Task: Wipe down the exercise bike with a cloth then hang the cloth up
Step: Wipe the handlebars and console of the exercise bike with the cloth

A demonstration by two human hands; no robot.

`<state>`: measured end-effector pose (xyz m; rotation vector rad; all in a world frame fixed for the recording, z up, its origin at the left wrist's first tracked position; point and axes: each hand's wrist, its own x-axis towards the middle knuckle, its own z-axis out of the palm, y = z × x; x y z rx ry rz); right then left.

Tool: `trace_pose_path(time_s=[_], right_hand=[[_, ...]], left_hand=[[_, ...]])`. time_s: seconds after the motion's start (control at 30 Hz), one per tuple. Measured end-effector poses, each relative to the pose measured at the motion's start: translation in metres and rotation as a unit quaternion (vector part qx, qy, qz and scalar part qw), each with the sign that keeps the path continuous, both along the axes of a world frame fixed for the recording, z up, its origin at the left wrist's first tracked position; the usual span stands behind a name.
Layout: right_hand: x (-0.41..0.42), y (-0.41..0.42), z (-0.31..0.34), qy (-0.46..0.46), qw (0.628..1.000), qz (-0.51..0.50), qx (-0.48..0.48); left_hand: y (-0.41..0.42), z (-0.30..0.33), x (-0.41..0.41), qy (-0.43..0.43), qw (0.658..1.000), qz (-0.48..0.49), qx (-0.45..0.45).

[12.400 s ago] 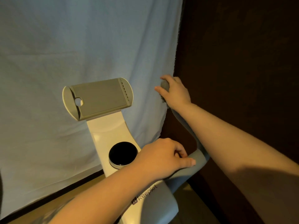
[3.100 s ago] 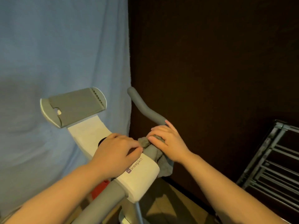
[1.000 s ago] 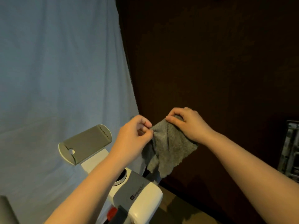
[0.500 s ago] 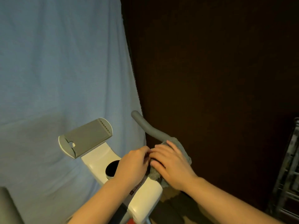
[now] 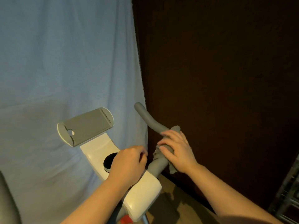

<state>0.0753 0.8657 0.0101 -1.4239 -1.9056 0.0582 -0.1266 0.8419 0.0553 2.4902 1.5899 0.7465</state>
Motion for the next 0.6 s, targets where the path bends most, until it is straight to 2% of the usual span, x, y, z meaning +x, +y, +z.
trace_pose_path(time_s=[0.13,0.27,0.33,0.47,0.6], right_hand=[[-0.026,-0.009,-0.003,0.217,0.969,-0.092,-0.072],[-0.034,0.002,0.005,0.236,0.949,-0.158,-0.136],[-0.026,0.021,0.016,0.287,0.93,-0.172,-0.156],[-0.047,0.006,0.008,0.393,0.887,-0.21,-0.123],[-0.064,-0.011,0.005,0.435,0.867,-0.216,-0.115]], left_hand=[[0.002,-0.002,0.0,0.006,1.0,0.004,-0.009],[0.005,-0.002,0.004,0.033,0.999,0.014,-0.018],[0.008,0.0,0.007,0.059,0.998,0.025,-0.029],[0.009,0.003,0.01,0.076,0.995,0.043,-0.044],[0.007,0.001,0.011,0.074,0.995,0.05,-0.033]])
